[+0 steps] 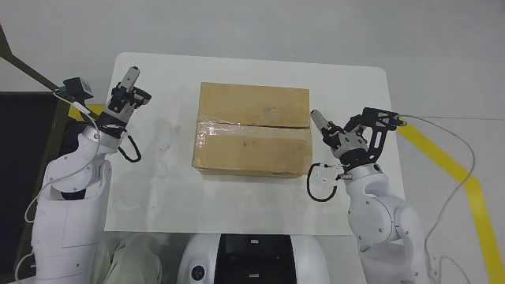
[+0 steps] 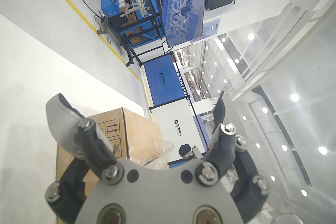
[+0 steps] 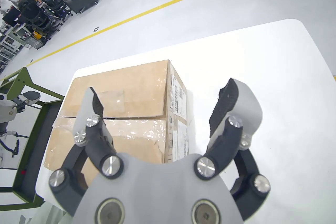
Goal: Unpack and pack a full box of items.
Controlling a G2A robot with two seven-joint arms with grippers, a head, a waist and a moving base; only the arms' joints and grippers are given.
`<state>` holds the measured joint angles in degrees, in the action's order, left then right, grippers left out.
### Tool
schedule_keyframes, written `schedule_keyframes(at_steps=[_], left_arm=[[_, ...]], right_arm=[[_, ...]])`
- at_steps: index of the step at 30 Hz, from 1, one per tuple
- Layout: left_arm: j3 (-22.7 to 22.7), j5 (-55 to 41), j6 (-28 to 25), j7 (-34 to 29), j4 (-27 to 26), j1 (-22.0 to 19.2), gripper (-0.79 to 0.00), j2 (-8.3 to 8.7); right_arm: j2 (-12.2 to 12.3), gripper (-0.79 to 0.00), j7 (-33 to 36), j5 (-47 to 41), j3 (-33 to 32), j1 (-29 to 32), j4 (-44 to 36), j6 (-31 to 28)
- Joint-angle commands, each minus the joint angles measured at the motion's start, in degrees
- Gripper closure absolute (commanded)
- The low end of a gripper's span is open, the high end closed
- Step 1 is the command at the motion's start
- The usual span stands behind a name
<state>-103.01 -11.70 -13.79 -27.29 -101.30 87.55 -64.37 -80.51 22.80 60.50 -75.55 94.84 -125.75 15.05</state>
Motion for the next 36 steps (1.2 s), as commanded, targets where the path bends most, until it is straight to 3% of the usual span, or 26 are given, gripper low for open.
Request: schedule_keyframes(at_steps=[1, 16, 22, 36], left_arm=[[0.00, 0.00, 0.00, 0.00, 0.00, 0.00, -0.785, 0.00], [0.00, 0.00, 0.00, 0.00, 0.00, 0.00, -0.785, 0.00], [0.00, 0.00, 0.00, 0.00, 0.00, 0.00, -0.785, 0.00], [0.00, 0.00, 0.00, 0.00, 0.00, 0.00, -0.785, 0.00]], right_arm=[[0.00, -0.785, 0.01, 0.01, 0.00, 0.00, 0.00, 0.01], [0.06, -0.785, 0.06, -1.45, -0.04, -0.24, 0.92, -1.85], [0.39, -0.785, 5.12, -4.76, 0.59, -3.24, 2.24, -8.21], [0.63, -0.785, 16.38, -6.12, 6.95, -14.21, 6.77, -15.36]])
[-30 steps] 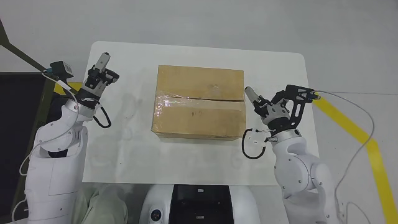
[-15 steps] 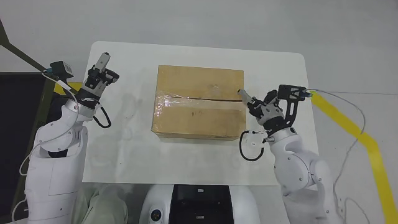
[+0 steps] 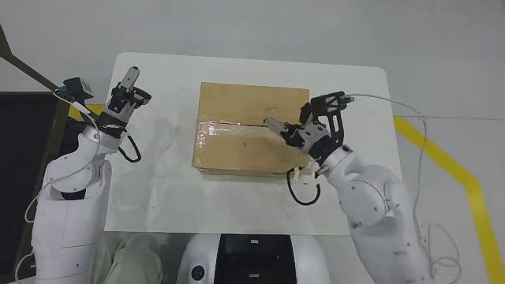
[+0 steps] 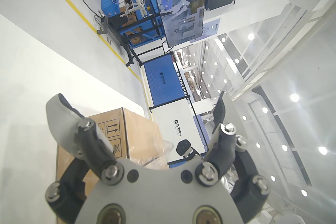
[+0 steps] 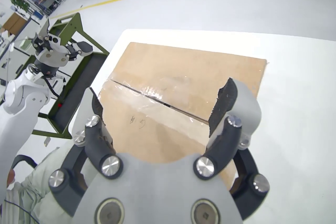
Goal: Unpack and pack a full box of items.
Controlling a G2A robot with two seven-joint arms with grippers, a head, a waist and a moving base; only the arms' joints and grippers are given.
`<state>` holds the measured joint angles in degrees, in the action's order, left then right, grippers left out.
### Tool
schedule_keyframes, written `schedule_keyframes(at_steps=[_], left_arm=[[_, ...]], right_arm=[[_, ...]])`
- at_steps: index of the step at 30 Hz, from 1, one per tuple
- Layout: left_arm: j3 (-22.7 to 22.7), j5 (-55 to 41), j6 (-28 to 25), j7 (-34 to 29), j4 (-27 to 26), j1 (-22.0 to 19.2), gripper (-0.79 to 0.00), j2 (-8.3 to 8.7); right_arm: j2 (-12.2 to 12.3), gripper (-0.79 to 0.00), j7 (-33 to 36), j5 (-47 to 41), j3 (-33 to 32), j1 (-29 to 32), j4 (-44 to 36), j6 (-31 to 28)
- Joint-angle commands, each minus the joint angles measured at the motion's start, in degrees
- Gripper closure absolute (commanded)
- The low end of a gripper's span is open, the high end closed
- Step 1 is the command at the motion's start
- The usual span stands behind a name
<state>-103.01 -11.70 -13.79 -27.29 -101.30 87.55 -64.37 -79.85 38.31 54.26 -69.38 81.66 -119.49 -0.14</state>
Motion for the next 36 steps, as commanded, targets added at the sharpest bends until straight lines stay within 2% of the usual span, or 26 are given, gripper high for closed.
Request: schedule_keyframes(at_steps=[1, 4, 8, 13, 17, 21, 28, 36], left_arm=[[0.00, 0.00, 0.00, 0.00, 0.00, 0.00, -0.785, 0.00], [0.00, 0.00, 0.00, 0.00, 0.00, 0.00, -0.785, 0.00], [0.00, 0.00, 0.00, 0.00, 0.00, 0.00, -0.785, 0.00], [0.00, 0.00, 0.00, 0.00, 0.00, 0.00, -0.785, 0.00], [0.00, 0.00, 0.00, 0.00, 0.00, 0.00, -0.785, 0.00], [0.00, 0.00, 0.00, 0.00, 0.00, 0.00, -0.785, 0.00], [0.00, 0.00, 0.00, 0.00, 0.00, 0.00, -0.785, 0.00], [0.00, 0.00, 0.00, 0.00, 0.00, 0.00, -0.785, 0.00]], right_arm=[[-0.07, -0.785, 1.57, 0.05, 1.45, -1.87, 0.95, -0.31], [-0.14, -0.785, 4.29, 0.71, 3.18, -4.49, 2.55, -0.05], [-0.34, -0.785, 6.14, 5.41, 5.52, -7.47, 3.96, 3.36], [-0.58, -0.785, 8.16, 5.67, 6.78, -9.83, 5.29, 5.53], [-0.62, -0.785, 7.16, 4.69, 6.78, -10.14, 5.48, 5.42], [-0.39, -0.785, 3.42, 3.68, 6.36, -8.38, 3.74, 2.47], [-0.09, -0.785, 0.84, -12.18, 4.31, -6.51, 4.60, -7.61], [0.12, -0.785, 0.17, -16.86, 3.84, -6.28, 5.99, -10.06]])
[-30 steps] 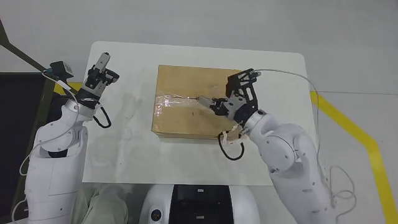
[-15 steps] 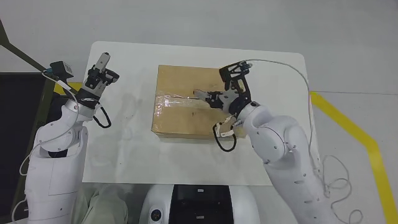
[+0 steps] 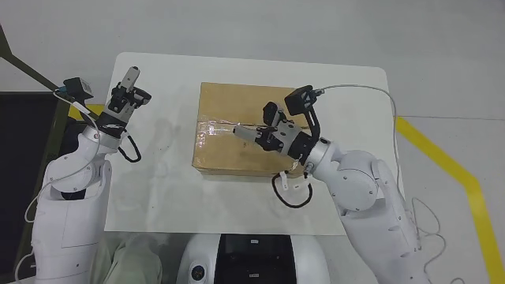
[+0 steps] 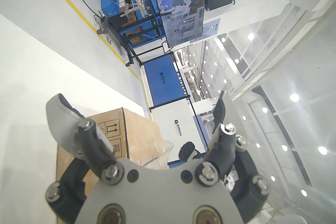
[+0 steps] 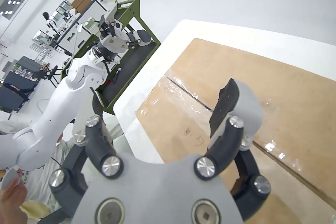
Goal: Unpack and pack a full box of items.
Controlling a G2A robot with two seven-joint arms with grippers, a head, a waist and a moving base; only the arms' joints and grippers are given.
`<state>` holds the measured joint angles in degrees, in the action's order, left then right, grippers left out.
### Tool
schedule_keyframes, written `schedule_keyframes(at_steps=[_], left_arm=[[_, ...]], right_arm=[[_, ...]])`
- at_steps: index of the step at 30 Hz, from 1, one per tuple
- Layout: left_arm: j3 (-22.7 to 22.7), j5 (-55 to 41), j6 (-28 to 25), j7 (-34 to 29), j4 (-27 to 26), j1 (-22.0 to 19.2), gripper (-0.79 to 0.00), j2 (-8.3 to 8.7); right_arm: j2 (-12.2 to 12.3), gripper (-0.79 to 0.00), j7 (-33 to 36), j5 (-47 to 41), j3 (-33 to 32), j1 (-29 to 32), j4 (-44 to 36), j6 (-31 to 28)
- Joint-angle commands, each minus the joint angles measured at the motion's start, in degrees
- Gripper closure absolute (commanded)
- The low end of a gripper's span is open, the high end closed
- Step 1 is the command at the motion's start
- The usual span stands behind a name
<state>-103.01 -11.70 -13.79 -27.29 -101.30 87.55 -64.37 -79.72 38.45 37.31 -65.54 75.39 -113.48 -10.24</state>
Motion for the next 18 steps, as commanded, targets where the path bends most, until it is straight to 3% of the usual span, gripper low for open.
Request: schedule_keyframes(at_steps=[1, 11, 14, 18], left_arm=[[0.00, 0.00, 0.00, 0.00, 0.00, 0.00, -0.785, 0.00], [0.00, 0.00, 0.00, 0.00, 0.00, 0.00, -0.785, 0.00], [0.00, 0.00, 0.00, 0.00, 0.00, 0.00, -0.785, 0.00], [0.00, 0.00, 0.00, 0.00, 0.00, 0.00, -0.785, 0.00]], right_arm=[[0.00, -0.785, 0.03, 0.09, 0.00, -0.01, -0.02, 0.04], [0.00, -0.785, 0.03, 0.09, 0.00, -0.01, -0.02, 0.04], [-0.30, -0.785, -4.16, -5.53, 0.53, -0.35, 2.18, -2.20], [-1.05, -0.785, -5.37, -14.36, 2.86, -5.55, 7.94, -4.42]])
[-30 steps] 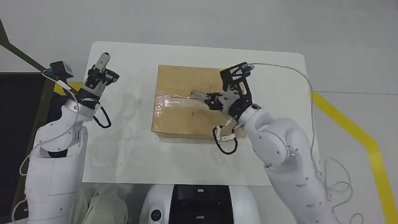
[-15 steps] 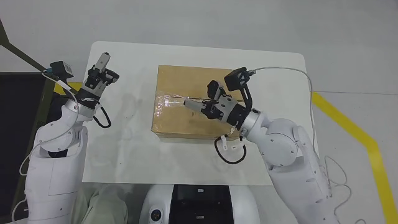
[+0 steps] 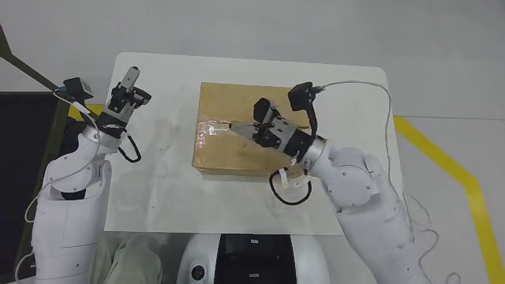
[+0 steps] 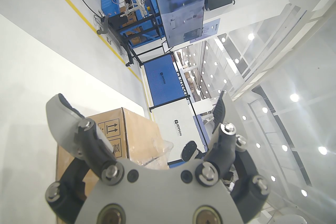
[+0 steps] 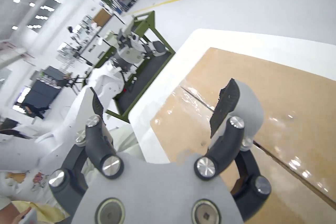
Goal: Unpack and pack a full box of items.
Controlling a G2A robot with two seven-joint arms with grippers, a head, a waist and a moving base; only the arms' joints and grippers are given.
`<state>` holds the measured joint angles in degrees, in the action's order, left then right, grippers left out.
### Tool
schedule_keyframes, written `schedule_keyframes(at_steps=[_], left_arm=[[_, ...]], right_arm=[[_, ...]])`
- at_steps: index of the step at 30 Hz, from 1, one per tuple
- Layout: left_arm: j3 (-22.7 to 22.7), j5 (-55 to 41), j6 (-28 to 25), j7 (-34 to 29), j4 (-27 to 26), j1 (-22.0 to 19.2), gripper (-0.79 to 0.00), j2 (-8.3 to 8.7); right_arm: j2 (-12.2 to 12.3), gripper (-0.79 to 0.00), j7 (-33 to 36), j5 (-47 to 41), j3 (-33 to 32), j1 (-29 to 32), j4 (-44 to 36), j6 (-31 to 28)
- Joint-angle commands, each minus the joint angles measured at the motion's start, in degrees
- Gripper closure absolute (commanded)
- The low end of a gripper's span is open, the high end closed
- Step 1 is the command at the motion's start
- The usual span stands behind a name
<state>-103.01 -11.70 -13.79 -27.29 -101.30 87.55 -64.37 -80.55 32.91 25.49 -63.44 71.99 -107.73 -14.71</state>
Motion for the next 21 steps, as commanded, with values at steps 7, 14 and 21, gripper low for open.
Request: schedule_keyframes(at_steps=[7, 14, 21], left_arm=[[0.00, 0.00, 0.00, 0.00, 0.00, 0.00, -0.785, 0.00], [0.00, 0.00, 0.00, 0.00, 0.00, 0.00, -0.785, 0.00], [0.00, 0.00, 0.00, 0.00, 0.00, 0.00, -0.785, 0.00]], right_arm=[[-2.21, -0.785, 2.97, -9.97, 7.67, -13.93, 13.43, 5.43], [-4.28, -0.785, 6.35, -16.44, 14.01, -20.93, 20.85, 9.24], [-5.56, -0.785, 5.04, -22.31, 16.38, -22.04, 24.33, 8.37]])
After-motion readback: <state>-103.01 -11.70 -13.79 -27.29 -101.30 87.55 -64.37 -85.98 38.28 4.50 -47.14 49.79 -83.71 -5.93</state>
